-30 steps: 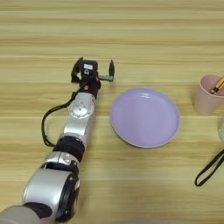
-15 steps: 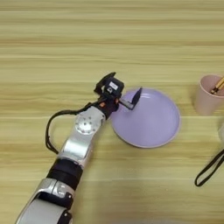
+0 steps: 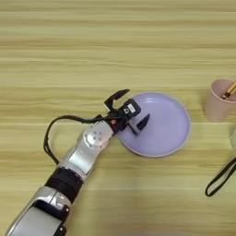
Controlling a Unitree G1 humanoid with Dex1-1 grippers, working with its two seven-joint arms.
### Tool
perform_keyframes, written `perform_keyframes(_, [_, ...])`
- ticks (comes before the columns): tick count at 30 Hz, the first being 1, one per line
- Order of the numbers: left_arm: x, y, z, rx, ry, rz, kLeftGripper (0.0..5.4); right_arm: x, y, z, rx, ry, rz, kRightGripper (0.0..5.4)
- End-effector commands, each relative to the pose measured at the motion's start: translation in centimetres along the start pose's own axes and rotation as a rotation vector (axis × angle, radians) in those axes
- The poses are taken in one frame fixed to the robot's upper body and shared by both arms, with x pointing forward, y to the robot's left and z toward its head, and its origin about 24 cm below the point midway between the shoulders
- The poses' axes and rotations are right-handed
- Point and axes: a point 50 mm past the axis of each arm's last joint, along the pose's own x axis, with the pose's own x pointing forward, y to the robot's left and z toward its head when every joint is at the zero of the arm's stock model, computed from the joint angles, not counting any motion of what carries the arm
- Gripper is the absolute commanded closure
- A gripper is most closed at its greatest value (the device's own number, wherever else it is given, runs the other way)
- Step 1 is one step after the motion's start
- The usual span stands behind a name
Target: Move the objects on the table
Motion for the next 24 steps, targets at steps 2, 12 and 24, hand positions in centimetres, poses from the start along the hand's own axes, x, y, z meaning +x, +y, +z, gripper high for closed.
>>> perform_keyframes(2, [-0.3,0.1,-1.3,0.031,0.050,-0.005,0.00,-0.1,0.5,0.1,0.013,0.002,0.005,0.02])
perform_keyframes(12, [-1.4,2.5,-2.3,0.045,0.079,0.060,0.00,-0.1,1.0,0.1,0.012,0.002,0.010,0.02])
perform_keyframes(24, [-3.1,5.6,-3.5,0.023,0.125,0.153,0.00,-0.3,1.6,0.2,0.008,0.003,0.015,0.02])
